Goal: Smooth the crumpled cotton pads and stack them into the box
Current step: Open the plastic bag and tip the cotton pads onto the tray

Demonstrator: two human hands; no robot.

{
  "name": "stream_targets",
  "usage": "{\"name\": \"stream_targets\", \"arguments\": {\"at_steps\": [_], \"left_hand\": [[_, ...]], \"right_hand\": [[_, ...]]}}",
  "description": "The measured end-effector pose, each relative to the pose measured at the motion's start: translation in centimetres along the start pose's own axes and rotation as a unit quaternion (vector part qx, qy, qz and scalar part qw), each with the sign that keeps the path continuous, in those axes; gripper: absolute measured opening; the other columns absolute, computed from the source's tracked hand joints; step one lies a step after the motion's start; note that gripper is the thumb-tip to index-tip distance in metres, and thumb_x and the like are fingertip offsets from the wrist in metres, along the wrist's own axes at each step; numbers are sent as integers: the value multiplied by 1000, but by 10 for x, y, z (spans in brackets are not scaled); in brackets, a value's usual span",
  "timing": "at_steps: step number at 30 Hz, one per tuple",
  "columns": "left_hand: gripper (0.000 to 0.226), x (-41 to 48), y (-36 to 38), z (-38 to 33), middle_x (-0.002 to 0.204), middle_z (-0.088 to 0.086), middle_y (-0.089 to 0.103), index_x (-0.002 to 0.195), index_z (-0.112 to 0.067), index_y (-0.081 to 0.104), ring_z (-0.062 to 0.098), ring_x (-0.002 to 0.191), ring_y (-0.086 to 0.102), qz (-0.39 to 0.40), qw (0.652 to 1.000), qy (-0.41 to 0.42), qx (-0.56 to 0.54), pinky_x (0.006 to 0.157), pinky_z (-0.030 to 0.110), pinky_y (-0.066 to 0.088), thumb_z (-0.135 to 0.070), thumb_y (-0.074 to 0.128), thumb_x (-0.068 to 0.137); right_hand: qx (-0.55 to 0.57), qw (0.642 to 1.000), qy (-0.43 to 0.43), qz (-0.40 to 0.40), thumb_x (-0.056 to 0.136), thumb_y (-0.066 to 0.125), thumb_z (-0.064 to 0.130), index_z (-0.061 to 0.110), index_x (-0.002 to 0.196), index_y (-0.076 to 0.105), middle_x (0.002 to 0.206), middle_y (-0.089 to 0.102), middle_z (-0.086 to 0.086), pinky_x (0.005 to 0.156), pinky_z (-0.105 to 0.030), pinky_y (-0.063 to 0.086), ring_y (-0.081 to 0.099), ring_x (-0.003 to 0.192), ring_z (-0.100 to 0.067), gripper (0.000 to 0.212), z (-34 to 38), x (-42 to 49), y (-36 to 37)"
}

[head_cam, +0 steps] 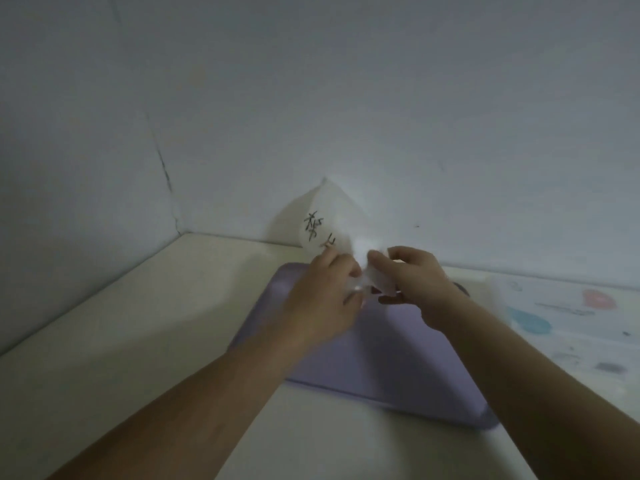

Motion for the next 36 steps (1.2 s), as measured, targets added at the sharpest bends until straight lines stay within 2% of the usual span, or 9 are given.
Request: {"name": "stream_targets", "arguments": {"at_steps": [6, 14, 19, 22, 25, 29, 32, 34, 36], "left_hand": [[61, -18, 68, -14, 127, -4, 46, 127, -26, 53, 24, 117, 53, -2, 995, -68, -71, 94, 42, 53, -46, 75, 74], [69, -22, 83, -13, 143, -6, 31, 147, -33, 35, 25, 137, 40, 59, 993, -87, -57, 112, 45, 43, -42, 64, 85], [72, -19, 74, -9, 141, -9, 40, 142, -38, 48, 13, 138, 43, 51, 979, -115, -158, 114, 34, 42, -14, 66, 76], [70, -19, 69, -10, 138, -15, 52, 138, -39, 52, 9, 131, 51, 45, 968, -137, -204, 106, 30, 47, -8, 60, 75], [45, -18, 67, -11, 122, -17, 67, 118, -37, 58, 4, 116, 63, 48, 935, -192, -294, 101, 31, 52, -14, 57, 80], [26, -3, 34, -3, 99, -13, 64, 101, -32, 55, 11, 84, 65, -66, 954, -174, -237, 77, 28, 53, -9, 60, 90], [41, 9, -4, 17, 123, -9, 49, 123, -28, 51, 6, 84, 62, -162, 946, -203, -196, 79, 29, 52, -17, 70, 88], [67, 12, -17, 36, 135, -12, 34, 146, -28, 41, 7, 96, 61, -136, 937, -253, -200, 89, 27, 50, -22, 73, 87], [70, 11, -18, 52, 141, -10, 45, 149, -26, 45, 11, 113, 60, -83, 926, -278, -241, 99, 32, 51, -23, 75, 85]], "right_hand": [[85, 995, 6, -47, 94, 77, 30, 4, 85, 64, 66, 63, -14, 53, -35, 56, 63, 57, -25, 31, -55, 1, -25], [113, 994, 5, 10, 88, 83, 25, 6, 96, 63, 82, 70, -18, 70, -42, 62, 70, 75, -28, 29, -66, 15, -20], [54, 998, -9, -31, 93, 77, 21, 12, 85, 58, 82, 65, -13, 79, -54, 62, 66, 78, -24, 23, -61, 11, -18], [-37, 993, -75, -89, 91, 68, 9, 12, 79, 51, 72, 56, -6, 66, -46, 57, 55, 68, -18, 21, -46, 3, -24], [-87, 984, -120, -100, 81, 48, -10, 13, 76, 44, 67, 48, -1, 57, -43, 51, 43, 64, -20, 24, -27, 1, -32], [-228, 941, -209, -140, 65, 40, -16, 17, 63, 29, 58, 32, 0, 52, -31, 21, 27, 59, -18, 35, -1, 4, -42], [-185, 942, -227, -167, 62, 36, -14, 17, 64, 28, 67, 59, -13, 56, -29, 28, 42, 66, -18, 32, 5, 13, -43], [-107, 954, -229, -162, 59, 33, -13, 17, 64, 29, 80, 73, -12, 61, -28, 37, 57, 72, -14, 30, 5, 18, -40], [-67, 961, -208, -168, 59, 33, -12, 18, 64, 33, 80, 74, -7, 63, -27, 41, 59, 75, -15, 31, 6, 22, -38]]}}
Point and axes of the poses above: each hand's wrist, its own x-axis towards the middle knuckle, its own y-axis out of the palm, z = x × y, the point moved 2 cm from there along x, towards the middle knuckle
